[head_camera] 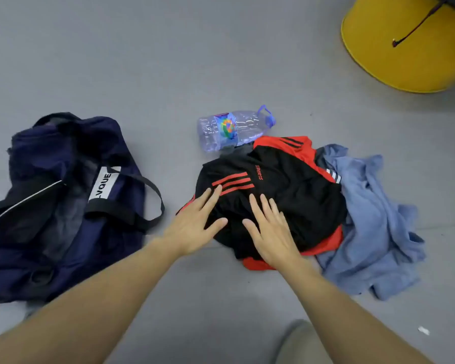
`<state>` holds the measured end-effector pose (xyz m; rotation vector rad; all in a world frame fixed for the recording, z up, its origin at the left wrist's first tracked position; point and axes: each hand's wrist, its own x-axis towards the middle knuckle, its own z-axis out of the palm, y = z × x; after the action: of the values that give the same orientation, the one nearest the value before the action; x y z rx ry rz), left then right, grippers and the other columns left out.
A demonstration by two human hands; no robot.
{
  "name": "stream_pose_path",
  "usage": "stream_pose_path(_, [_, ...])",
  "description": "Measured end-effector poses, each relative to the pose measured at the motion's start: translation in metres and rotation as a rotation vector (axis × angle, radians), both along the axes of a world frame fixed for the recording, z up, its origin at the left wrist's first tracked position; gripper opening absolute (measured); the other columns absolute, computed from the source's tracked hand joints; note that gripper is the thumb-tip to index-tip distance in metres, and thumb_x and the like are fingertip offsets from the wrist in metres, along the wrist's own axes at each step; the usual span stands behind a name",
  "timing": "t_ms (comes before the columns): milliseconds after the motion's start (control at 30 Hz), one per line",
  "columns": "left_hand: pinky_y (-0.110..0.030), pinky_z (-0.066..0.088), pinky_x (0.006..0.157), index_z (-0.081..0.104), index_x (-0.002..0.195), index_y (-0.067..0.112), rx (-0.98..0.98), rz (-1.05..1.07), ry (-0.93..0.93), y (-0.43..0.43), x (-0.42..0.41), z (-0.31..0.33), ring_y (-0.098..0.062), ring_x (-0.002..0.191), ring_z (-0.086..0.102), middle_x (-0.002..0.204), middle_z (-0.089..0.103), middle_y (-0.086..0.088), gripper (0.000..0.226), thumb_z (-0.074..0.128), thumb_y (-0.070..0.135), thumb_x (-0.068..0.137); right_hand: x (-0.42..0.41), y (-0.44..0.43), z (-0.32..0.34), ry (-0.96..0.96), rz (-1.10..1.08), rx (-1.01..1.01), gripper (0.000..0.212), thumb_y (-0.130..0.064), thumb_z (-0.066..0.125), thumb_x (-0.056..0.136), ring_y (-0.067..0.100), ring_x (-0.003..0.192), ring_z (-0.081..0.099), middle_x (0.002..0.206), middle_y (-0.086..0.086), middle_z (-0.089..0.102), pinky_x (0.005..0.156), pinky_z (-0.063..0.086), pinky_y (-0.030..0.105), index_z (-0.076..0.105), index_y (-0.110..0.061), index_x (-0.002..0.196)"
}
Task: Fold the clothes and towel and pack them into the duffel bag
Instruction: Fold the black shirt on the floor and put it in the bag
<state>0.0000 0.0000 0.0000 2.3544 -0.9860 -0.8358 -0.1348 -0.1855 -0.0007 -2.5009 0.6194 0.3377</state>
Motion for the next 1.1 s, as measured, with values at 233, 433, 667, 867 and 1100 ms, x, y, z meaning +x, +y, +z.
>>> stream_pose_path(233, [-0.036,0.016,0.123,-0.014,0.155,0.045,0.069,-0.084,-0.022,-0.009,-0.009,-0.044,-0.020,0.154,0.011,0.169,-0.002,0.001,0.076,0.039,0.052,0.102,-0.016,-0.007,-0.053,0.213,0.263,-0.343,0.112,-0.074,0.062,0.078,0.027,0.152,-0.020,0.166,0.004,-0.018,0.122,0.000,0.056,-0.006,-0.037,0.159])
stream_pose_path(433, [-0.037,0.012,0.125,-0.019,0.154,0.046,0.088,-0.152,-0.103,0.007,-0.006,-0.046,-0.025,0.155,0.009,0.169,-0.003,-0.002,0.076,0.037,0.052,0.102,-0.008,-0.007,-0.056,0.092,0.195,-0.354,0.053,-0.051,0.049,0.099,0.031,0.154,0.006,0.167,0.007,0.014,0.120,0.018,0.059,0.041,-0.037,0.150])
stream_pose_path(667, [-0.036,0.021,0.122,-0.018,0.155,0.042,0.091,-0.109,-0.178,0.033,-0.007,0.005,-0.025,0.153,0.016,0.168,0.005,-0.003,0.077,0.038,0.048,0.103,0.012,-0.002,0.015,0.004,0.043,-0.074,0.047,-0.043,0.039,0.106,0.022,0.153,0.016,0.163,-0.003,0.030,0.122,0.020,0.043,0.037,-0.037,0.152])
stream_pose_path(867, [-0.031,0.040,0.100,-0.008,0.159,0.038,-0.048,-0.030,-0.292,0.038,-0.008,0.089,-0.022,0.136,0.039,0.160,0.029,0.004,0.076,0.044,0.044,0.103,0.041,0.010,0.131,-0.181,-0.099,0.112,0.041,-0.040,0.045,0.104,0.025,0.131,0.051,0.140,0.000,0.060,0.105,0.040,0.036,0.049,-0.039,0.145])
stream_pose_path(1100, [-0.039,0.048,0.091,0.009,0.158,0.043,-0.245,0.104,-0.291,0.040,-0.009,0.195,-0.019,0.122,0.055,0.138,0.055,0.006,0.074,0.053,0.048,0.099,0.063,0.038,0.248,-0.320,-0.110,0.291,0.029,-0.037,0.043,0.105,0.016,0.084,0.061,0.085,-0.005,0.068,0.077,0.043,0.029,0.061,-0.028,0.085])
